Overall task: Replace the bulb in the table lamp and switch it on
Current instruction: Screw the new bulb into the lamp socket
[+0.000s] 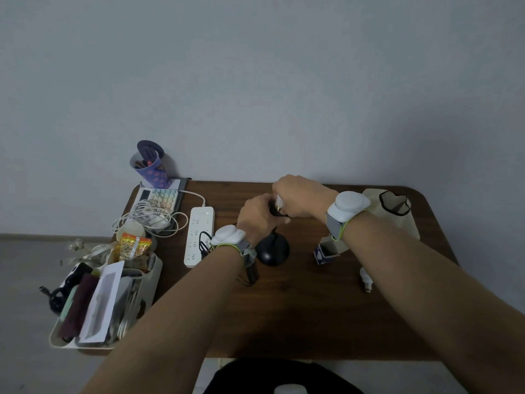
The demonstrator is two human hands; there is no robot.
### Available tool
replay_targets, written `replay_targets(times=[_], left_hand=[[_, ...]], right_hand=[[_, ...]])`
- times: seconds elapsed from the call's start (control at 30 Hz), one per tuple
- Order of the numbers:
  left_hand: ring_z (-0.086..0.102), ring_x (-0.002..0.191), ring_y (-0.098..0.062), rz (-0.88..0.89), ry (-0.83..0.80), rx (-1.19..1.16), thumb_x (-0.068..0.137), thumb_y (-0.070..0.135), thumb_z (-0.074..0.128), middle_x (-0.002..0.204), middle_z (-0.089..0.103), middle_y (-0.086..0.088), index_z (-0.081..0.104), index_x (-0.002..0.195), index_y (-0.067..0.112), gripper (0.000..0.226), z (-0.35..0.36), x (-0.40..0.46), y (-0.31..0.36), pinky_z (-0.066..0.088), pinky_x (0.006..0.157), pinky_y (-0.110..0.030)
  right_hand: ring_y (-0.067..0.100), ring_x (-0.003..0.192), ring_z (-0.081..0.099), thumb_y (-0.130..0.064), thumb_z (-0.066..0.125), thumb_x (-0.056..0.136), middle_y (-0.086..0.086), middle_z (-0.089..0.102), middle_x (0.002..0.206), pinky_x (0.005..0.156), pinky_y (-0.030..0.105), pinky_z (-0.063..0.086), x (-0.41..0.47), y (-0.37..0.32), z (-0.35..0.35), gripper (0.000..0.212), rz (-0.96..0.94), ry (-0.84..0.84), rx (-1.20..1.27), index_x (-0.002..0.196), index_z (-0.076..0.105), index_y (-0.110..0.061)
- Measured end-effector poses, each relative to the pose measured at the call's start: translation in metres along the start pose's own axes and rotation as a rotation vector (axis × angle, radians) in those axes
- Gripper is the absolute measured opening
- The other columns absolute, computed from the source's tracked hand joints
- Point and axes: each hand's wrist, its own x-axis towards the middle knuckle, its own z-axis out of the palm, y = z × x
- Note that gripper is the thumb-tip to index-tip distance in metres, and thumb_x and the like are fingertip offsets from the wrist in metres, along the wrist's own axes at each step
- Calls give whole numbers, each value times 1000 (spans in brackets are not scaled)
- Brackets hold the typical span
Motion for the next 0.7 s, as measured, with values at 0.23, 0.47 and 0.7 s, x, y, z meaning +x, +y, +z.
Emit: replay_targets(times=[0.23,0.47,0.7], left_hand=[[70,105,-23,5,-11,40,72,41,90,111,75,1,65,119,20,57,-2,-2,2,58,87,-44],[66,115,-18,-10,-139,72,66,48,93,126,67,4,49,139,20,90,-28,9,17,56,97,-42],[46,136,-21,183,-158,193,67,59,90,147,51,-1,40,153,22,106,-60,18,69,47,109,-42]], right_hand=[[31,100,64,-20,68,91,10,63,113,76,40,52,-1,5,2,26,-13,14,72,115,63,-13],[28,116,59,-26,91,75,7,60,126,91,44,52,-5,30,9,88,-12,-24,122,149,43,-21],[32,123,58,-34,91,76,12,59,136,99,48,51,-8,67,14,102,72,-44,90,159,31,-19]])
